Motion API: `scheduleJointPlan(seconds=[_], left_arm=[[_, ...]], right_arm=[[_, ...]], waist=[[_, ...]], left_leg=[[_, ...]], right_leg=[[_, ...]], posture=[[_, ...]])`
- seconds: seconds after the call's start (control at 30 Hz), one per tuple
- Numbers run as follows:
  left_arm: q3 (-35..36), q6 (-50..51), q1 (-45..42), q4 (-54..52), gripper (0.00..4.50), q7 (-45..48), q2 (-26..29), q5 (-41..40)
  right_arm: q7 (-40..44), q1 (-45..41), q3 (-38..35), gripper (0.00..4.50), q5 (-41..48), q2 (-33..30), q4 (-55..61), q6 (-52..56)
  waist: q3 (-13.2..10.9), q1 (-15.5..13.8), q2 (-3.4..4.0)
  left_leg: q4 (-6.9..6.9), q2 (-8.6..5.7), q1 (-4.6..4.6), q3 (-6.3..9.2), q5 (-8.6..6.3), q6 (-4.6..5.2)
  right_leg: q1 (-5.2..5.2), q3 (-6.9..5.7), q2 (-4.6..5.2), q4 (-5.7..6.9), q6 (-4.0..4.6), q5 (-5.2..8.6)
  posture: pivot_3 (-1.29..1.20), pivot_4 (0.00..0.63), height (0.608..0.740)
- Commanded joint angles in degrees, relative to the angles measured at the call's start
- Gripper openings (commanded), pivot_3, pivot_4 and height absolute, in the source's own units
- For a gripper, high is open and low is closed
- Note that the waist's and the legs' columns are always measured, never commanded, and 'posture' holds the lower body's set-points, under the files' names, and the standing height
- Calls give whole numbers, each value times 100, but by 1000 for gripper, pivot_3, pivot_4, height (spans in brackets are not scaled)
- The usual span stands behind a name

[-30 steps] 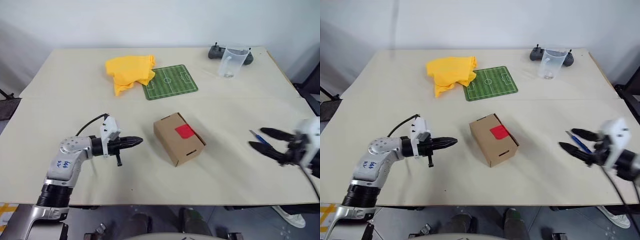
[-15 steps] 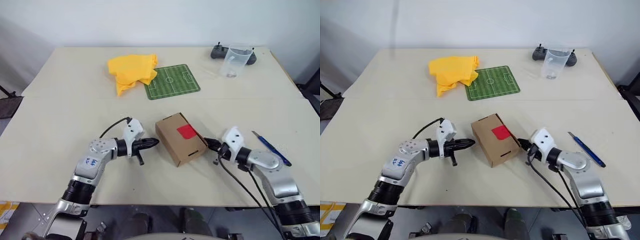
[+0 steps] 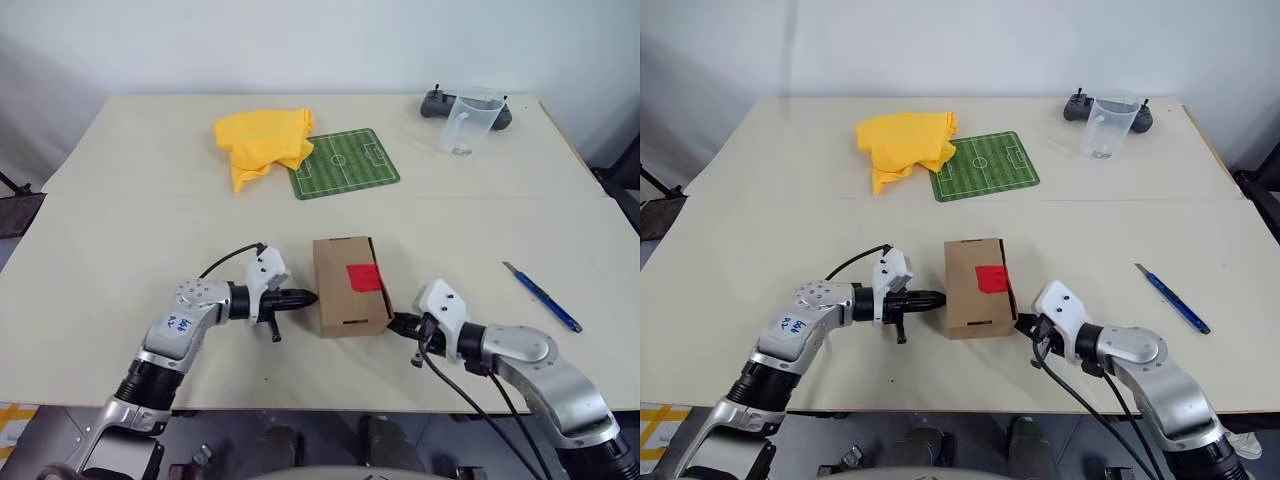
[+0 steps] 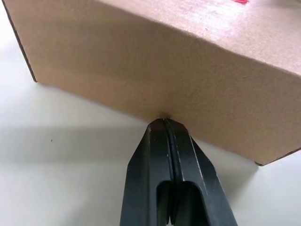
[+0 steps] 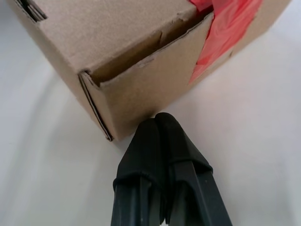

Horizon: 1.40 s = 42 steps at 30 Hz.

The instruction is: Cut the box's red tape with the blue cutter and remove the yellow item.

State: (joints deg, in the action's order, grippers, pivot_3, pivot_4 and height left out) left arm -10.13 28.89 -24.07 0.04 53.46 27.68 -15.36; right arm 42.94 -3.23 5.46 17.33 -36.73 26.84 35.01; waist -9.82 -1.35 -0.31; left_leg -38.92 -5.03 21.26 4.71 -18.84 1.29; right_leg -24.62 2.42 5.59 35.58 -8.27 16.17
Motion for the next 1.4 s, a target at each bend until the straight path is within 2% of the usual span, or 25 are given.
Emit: scheduleJointPlan(seconds=[0.03, 0.23, 0.37, 0.43, 0.53, 0.67, 0.87, 0.97, 1.1, 1.17, 1.4], left_arm=[[22, 68, 104, -333, 0, 138, 125, -120], [90, 59, 149, -358, 0, 276, 296, -134], [267, -56, 51, -323, 0, 602, 576, -240], [386, -170, -41, -328, 0, 1039, 800, -449], [563, 39, -505, -404, 0, 1893, 1069, -1083], [402, 183, -1241, -215, 0, 2052, 801, -1270], [-231, -472, -1820, 392, 0, 2004, 265, -599], [-487, -880, -1873, 651, 0, 1859, 129, -175], [-505, -958, -1817, 673, 0, 1764, 16, -57], [-520, -973, -1751, 636, 0, 1757, 12, -15], [-565, -992, -1647, 608, 0, 1668, -16, 83]], right_arm=[[32, 151, 57, 21, 293, -59, 635, 329], [-217, 309, -89, 21, 340, -28, 837, 536], [-106, 461, -757, 21, 629, -386, 1069, 793], [-94, 409, -1378, 188, 1243, -531, 1259, 1432], [-495, -390, -2556, 937, 2662, -592, 1360, 3126], [-1245, -1822, -2946, 2304, 3537, -196, 990, 5504], [-3334, -2634, -2388, 4462, 5198, 147, -86, 5749], [-4250, -2817, -2273, 4493, 5655, 453, -357, 5749], [-5058, -2821, -2189, 4493, 6152, 460, -512, 5749], [-5325, -2786, -2163, 4493, 6348, 400, -548, 5749], [-5866, -2590, -1976, 4493, 6854, 9, -587, 5571]], waist=[[0, 0, 0], [0, 0, 0], [-1, -3, 0], [-1, -4, -1], [-7, -2, -3], [-6, 0, -4], [-6, 7, -4], [-6, 28, -4], [-6, 37, -4], [-6, 44, -4], [-6, 36, -4]], left_leg=[[3, 1, 0, 1, 0, 0], [5, 7, -1, 1, -2, -3], [7, 6, 0, 1, -2, -2], [6, 6, 0, 2, -3, 0], [3, 17, 3, 6, -6, -3], [6, 22, 3, 19, -9, -6], [53, 24, 11, 32, -6, -19], [67, 23, 26, 24, -4, -18], [59, 17, 66, 14, -3, -16], [30, 18, 92, 20, -3, -15], [-9, 15, 94, 20, -5, -12]], right_leg=[[0, 0, 1, -1, 0, 0], [1, -1, 5, -5, 2, 1], [1, -2, 5, -7, 3, 1], [3, -2, 7, -9, 3, 1], [5, -4, 12, -13, 5, 1], [10, -20, 18, -18, 11, 0], [-6, -39, 17, -15, 26, 8], [-41, -50, 18, -11, 28, 9], [-91, -55, 25, 2, 28, 9], [-102, -64, 23, 5, 27, 9], [-91, -59, 24, 20, 20, 5]], posture=[[0, 150, 740], [0, 150, 740], [0, 150, 740], [0, 150, 740], [0, 150, 740], [0, 150, 740], [0, 150, 740], [0, 150, 740], [0, 150, 740], [0, 150, 740], [0, 150, 740]])
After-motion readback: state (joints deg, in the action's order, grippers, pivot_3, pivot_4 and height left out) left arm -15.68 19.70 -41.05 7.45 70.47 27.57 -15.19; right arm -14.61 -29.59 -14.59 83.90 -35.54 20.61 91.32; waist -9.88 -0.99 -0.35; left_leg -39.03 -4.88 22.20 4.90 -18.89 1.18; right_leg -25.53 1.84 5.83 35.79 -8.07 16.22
